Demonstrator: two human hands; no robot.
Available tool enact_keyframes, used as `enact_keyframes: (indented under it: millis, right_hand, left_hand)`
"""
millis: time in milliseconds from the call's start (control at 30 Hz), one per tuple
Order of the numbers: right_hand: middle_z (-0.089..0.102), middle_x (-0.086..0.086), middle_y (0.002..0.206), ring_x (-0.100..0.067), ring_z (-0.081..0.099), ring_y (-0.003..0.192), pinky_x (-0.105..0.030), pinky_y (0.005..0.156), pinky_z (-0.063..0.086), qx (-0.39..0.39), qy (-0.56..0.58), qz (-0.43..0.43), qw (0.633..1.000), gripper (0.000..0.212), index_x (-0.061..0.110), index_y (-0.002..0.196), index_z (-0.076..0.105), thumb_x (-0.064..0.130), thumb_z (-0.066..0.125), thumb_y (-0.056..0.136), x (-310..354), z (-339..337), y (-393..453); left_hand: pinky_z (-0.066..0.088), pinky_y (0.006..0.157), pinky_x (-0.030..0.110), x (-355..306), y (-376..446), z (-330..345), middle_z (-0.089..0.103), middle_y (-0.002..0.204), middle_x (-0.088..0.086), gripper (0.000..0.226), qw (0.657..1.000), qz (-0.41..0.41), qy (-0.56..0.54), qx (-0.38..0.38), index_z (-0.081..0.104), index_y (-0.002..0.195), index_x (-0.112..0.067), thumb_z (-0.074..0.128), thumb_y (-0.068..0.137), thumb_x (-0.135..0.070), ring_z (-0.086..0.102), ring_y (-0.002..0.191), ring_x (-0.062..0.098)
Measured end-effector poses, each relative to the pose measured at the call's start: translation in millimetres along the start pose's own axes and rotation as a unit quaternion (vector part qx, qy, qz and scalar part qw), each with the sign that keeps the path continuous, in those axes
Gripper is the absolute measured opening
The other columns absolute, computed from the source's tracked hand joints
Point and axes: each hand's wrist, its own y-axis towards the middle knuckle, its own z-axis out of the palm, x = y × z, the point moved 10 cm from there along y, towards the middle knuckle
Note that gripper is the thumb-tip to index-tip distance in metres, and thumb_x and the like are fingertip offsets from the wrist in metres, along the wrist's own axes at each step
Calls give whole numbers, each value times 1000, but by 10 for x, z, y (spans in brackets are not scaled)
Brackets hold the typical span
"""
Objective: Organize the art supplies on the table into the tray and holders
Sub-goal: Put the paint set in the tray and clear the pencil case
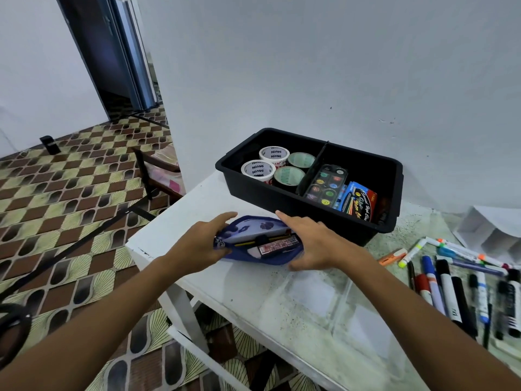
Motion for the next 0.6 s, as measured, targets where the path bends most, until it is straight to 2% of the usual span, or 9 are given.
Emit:
enact_keyframes:
  millis: [33,100,200,233,300,333,400,500,600]
  right_hand:
    - [38,7,144,-15,36,126,-39,109,30,0,-1,-1,1000,101,29,154,9,45,71,76,9,8,4]
    - [48,5,135,-15,44,120,-34,101,37,-47,-52,-8,997,67,27,145,35,33,64,84,22,-57,47]
    - [61,-1,102,-23,53,97,-30,77,38,-165,-123,-23,978,18,18,104,67,18,63,86,99,-210,57]
    - [61,-3,90,-25,55,87,-31,70,36,-195,-130,-22,972,11,14,91,69,13,69,80,112,-209,61]
    - [58,-4,75,-27,54,72,-32,60,36,-223,-144,-26,964,15,12,75,68,7,78,66,141,-145,58]
    - [58,-4,75,-26,54,73,-33,61,37,-219,-151,-20,964,14,12,76,69,8,78,66,131,-87,68]
    - [61,-4,93,-26,54,91,-34,75,37,-165,-141,-6,976,14,15,94,71,16,67,81,106,39,79]
    - [58,1,113,-19,47,110,-30,87,30,-107,-67,-10,992,30,22,118,66,29,56,91,8,147,-36]
    - [60,2,121,-16,49,115,-27,95,34,-171,15,-8,985,32,18,122,65,24,59,91,-49,34,-348]
  left_hand:
    - [39,80,4,2,-17,-13,65,121,2,63,1000,8,18,-19,46,138,-17,74,82,-13,63,101,17]
    - [36,75,5,-44,-51,-57,70,111,4,44,996,32,56,-59,58,127,-12,70,84,-12,65,89,21]
    - [50,67,20,-164,-99,-112,73,91,6,28,986,72,93,-115,70,106,-8,60,80,-12,67,72,26]
    - [55,66,27,-200,-116,-115,73,87,7,26,982,83,111,-131,71,101,-8,59,78,-11,67,70,26]
    - [58,67,33,-263,-137,-50,74,89,8,21,972,112,159,-135,73,95,-7,61,78,-9,68,75,27]
    - [58,69,34,-273,-143,11,74,91,9,18,968,123,179,-124,74,92,-6,65,77,-7,69,80,27]
    - [58,71,36,-242,-155,123,73,95,10,18,966,128,206,-89,74,90,-7,73,72,-3,68,89,29]
    - [56,76,41,-184,-150,193,70,100,8,25,971,100,212,-51,73,93,-10,66,72,-21,63,97,30]
    - [49,83,43,-296,-91,252,67,104,4,46,975,77,204,-29,72,101,-14,50,72,-41,59,100,29]
